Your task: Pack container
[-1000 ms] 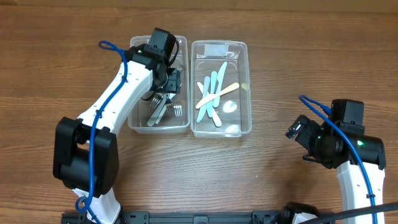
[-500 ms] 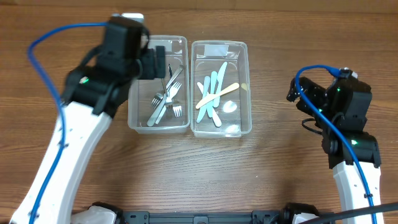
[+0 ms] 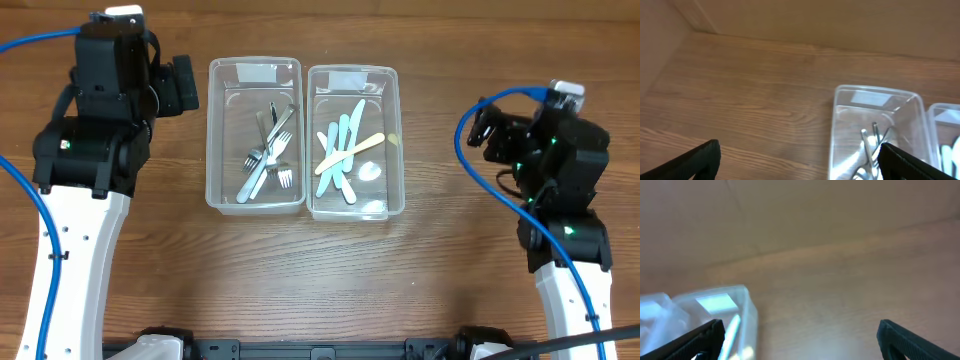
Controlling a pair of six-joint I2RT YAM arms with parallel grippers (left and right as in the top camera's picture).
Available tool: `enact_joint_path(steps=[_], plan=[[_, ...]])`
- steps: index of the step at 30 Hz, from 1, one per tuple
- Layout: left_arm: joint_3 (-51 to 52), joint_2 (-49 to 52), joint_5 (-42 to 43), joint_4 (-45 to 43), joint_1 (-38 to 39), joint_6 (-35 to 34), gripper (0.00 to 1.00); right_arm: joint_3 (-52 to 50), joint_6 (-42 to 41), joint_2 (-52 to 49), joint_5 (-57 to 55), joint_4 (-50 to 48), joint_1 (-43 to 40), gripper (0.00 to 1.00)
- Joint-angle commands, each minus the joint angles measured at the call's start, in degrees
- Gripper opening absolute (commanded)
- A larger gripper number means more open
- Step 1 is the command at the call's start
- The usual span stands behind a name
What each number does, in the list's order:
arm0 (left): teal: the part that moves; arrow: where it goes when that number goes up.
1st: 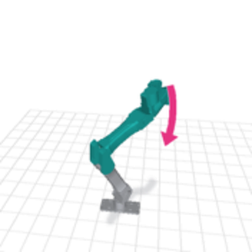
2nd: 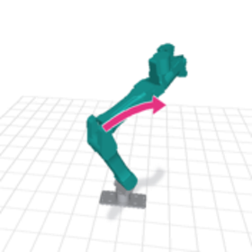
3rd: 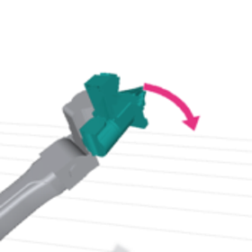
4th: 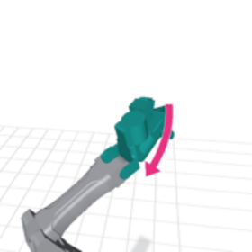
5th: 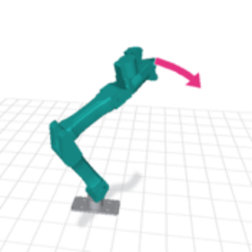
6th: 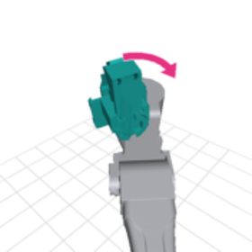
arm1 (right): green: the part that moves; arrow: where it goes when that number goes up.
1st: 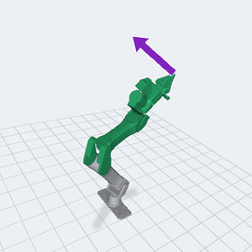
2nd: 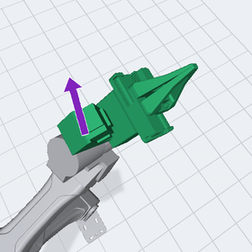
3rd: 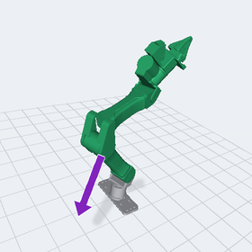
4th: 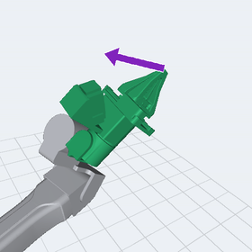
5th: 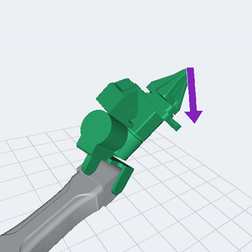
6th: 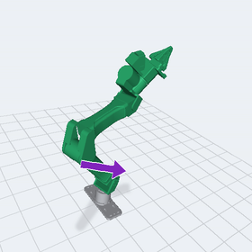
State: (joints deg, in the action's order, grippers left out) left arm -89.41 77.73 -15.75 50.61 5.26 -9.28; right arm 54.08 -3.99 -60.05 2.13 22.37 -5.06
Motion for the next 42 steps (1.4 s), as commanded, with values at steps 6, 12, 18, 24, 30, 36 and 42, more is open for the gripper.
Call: enact_joint_path(steps=[6, 12, 18, 24, 30, 36, 42], plan=[[7.7, -14.5, -0.6, -1.1, 0.3, -2.0, 1.00, 0.8, 4.3, 18.3, -12.7, 15.3, 10.6, 1.00], [26.2, -33.4, -2.8, -6.1, 1.5, -4.1, 1.00, 0.7, -3.0, 30.0, -13.3, 30.6, 15.9, 1.00], [40.8, -50.7, -2.7, -7.3, 1.5, -4.0, 1.00, 0.6, -6.3, 40.7, -17.4, 41.9, 15.9, 1.00], [45.0, -57.8, -2.9, -6.6, 1.5, -4.0, 1.00, 0.6, -6.9, 50.4, -16.9, 47.8, 15.9, 1.00], [45.2, -58.9, -2.8, -4.9, 1.5, -4.0, 1.00, 0.6, -7.7, 56.1, -16.9, 47.8, 15.9, 1.00], [45.2, -58.7, -2.8, -2.3, 1.5, -4.0, 1.00, -3.3, -7.7, 56.1, -16.9, 43.3, 15.9, 1.00], [45.2, -58.7, -2.8, 2.5, 1.5, -4.0, 1.00, -6.9, -7.6, 56.1, -16.9, 34.7, 15.9, 1.00]])
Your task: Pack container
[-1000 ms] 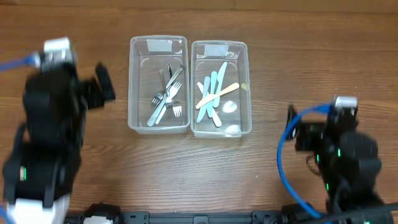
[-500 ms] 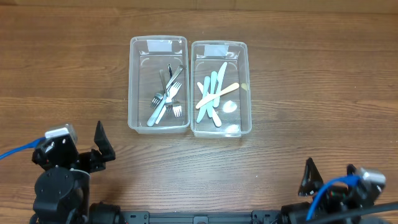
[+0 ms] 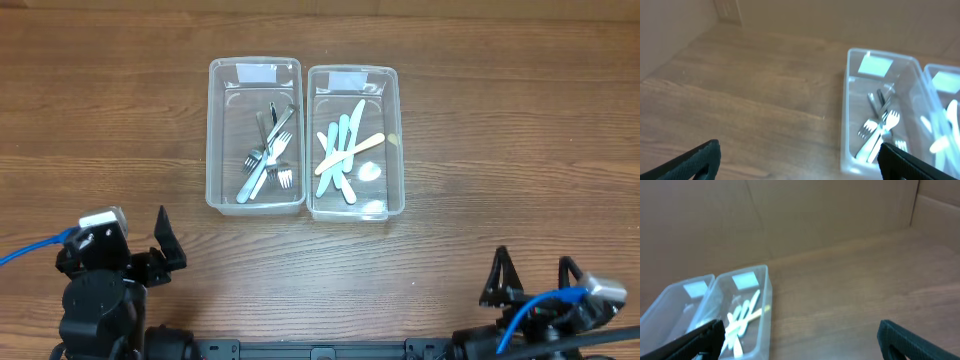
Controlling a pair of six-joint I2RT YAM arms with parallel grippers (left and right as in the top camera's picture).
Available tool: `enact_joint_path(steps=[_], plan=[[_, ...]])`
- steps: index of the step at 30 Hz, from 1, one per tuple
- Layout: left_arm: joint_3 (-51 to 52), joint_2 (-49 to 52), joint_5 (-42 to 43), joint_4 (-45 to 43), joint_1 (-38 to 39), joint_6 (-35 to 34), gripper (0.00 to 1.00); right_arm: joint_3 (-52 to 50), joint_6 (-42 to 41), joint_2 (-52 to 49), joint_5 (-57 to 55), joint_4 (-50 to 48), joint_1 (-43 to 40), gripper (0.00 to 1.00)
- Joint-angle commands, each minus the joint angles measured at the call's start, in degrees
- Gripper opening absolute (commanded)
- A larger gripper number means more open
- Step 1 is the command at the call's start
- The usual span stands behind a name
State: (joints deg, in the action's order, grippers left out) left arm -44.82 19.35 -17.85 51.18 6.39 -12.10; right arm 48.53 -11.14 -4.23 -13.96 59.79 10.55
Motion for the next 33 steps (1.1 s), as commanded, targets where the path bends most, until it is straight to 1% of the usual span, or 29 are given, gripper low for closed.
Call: enact_joint_path(steps=[1, 9, 18, 20, 25, 27, 29, 33], plan=[[0.6, -0.3, -0.7, 2.8, 0.4, -1.2, 1.00, -1.5, -0.5, 0.3, -0.8, -3.0, 0.3, 1.00], [0.6, -0.3, -0.7, 8.7, 0.4, -1.2, 1.00, -1.4, -0.5, 0.3, -0.8, -2.6, 0.3, 1.00], [0.6, -0.3, -0.7, 11.5, 0.4, -1.2, 1.00, -1.4, -0.5, 0.3, -1.0, 6.0, 0.3, 1.00], [0.6, -0.3, -0.7, 11.6, 0.4, -1.2, 1.00, -1.4, -0.5, 0.3, -3.1, 6.3, 0.3, 1.00], [0.6, -0.3, -0.7, 11.6, 0.4, -1.2, 1.00, -2.0, -0.1, 0.3, -3.7, 0.1, 0.3, 1.00], [0.6, -0.3, -0.7, 11.6, 0.4, -1.2, 1.00, -4.2, 0.5, 0.3, -3.6, -2.4, 0.3, 1.00], [0.6, -0.3, -0.7, 11.6, 0.4, -1.2, 1.00, -8.6, 0.6, 0.3, -3.5, -7.8, 0.3, 1.00], [0.6, -0.3, -0.7, 11.6, 0.4, -1.2, 1.00, -20.2, 0.7, 0.7, -0.6, -25.3, -1.6, 1.00]])
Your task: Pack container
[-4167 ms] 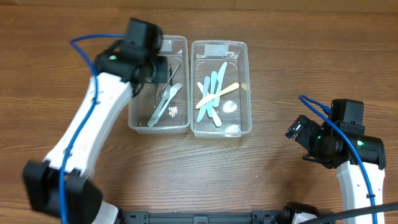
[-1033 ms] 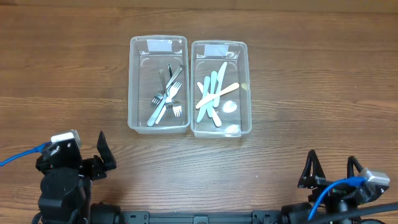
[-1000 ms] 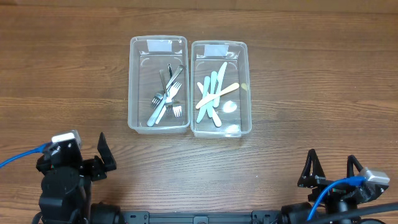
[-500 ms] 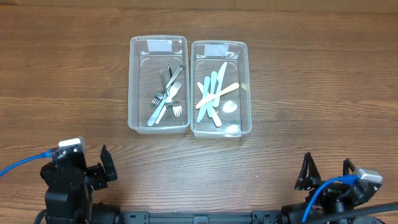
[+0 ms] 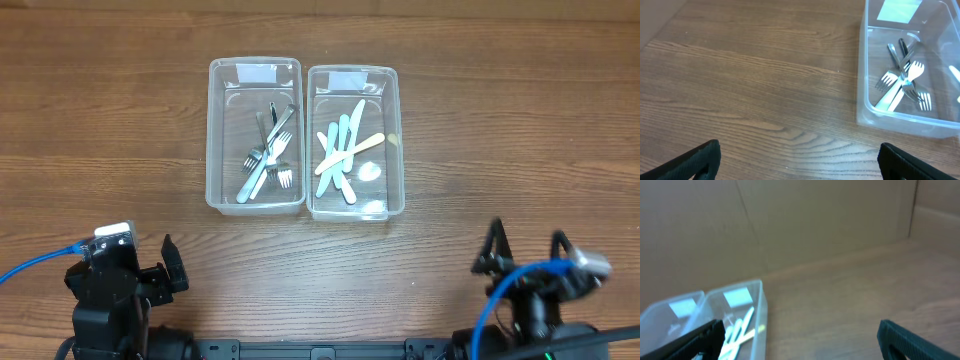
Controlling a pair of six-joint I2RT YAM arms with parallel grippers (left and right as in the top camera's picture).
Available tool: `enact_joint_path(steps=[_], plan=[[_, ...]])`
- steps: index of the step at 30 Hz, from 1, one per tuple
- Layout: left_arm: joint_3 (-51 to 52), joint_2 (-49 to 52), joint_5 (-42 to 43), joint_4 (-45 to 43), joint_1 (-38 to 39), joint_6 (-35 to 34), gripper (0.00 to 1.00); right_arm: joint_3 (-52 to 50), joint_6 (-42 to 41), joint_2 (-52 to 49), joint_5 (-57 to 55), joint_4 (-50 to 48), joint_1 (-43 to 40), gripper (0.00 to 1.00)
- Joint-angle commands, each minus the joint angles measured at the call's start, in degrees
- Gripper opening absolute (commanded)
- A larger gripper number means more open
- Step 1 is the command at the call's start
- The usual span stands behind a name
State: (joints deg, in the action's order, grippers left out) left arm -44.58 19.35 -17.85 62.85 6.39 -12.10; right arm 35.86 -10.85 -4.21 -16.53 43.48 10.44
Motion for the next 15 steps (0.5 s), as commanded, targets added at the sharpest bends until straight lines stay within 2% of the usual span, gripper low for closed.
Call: enact_joint_path(steps=[1, 3, 8, 15], plan=[[0.3, -0.3, -0.7, 0.0, 0.4, -1.2, 1.00, -9.9, 0.4, 0.9, 2.7, -13.4, -2.0, 1.00], [0.3, -0.3, -0.7, 0.0, 0.4, -1.2, 1.00, -14.2, 1.0, 1.1, 3.4, -21.4, -2.3, 1.00], [0.3, -0.3, -0.7, 0.0, 0.4, -1.2, 1.00, -20.5, 6.9, 1.4, 4.0, -34.0, -3.4, 1.00], [0.3, -0.3, -0.7, 0.0, 0.4, -1.2, 1.00, -26.0, 9.6, 4.0, 4.6, -41.0, -7.1, 1.00]])
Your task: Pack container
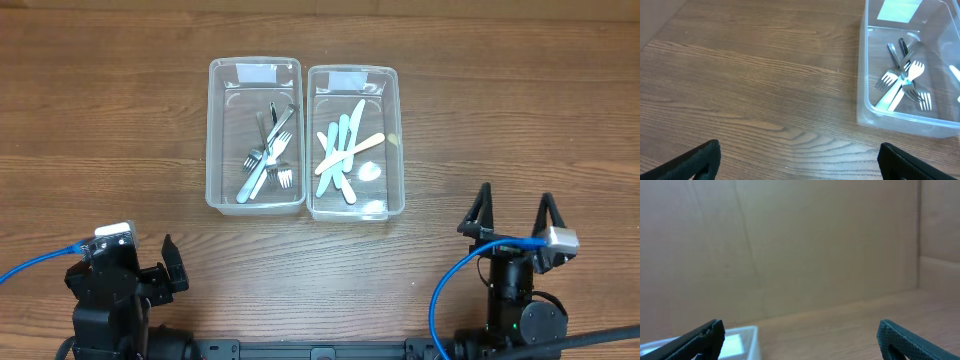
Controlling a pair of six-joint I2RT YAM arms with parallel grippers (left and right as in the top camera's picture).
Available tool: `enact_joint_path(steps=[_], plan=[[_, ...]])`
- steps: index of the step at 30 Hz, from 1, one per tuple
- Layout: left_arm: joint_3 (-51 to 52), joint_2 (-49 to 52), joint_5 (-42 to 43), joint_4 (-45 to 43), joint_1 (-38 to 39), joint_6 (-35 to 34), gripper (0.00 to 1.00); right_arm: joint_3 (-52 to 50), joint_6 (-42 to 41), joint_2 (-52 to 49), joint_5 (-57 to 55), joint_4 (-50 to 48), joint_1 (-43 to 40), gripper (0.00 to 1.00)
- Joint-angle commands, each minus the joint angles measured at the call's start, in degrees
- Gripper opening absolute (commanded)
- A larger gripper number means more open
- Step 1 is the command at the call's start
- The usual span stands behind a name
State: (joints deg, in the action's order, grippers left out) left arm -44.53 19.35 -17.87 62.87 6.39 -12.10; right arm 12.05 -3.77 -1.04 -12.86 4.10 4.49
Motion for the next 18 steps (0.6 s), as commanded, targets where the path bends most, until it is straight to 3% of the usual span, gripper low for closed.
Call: enact_joint_path(steps=[1, 5, 11, 18], plan=[[0.3, -0.3, -0.7, -0.1, 0.4, -1.2, 1.00, -2.8, 3.2, 0.9, 1.6, -2.2, -1.3, 1.00], [0.3, -0.3, -0.7, -0.1, 0.4, -1.2, 1.00, -4.1, 8.8, 0.9, 8.8, -0.1, -2.5, 1.00], [0.3, -0.3, -0.7, -0.1, 0.4, -1.2, 1.00, -5.8, 8.7, 0.9, 15.0, 10.4, -4.3, 1.00], [0.3, -0.3, -0.7, -0.1, 0.4, -1.2, 1.00, -6.6, 8.7, 0.9, 15.5, 13.9, -4.5, 1.00]])
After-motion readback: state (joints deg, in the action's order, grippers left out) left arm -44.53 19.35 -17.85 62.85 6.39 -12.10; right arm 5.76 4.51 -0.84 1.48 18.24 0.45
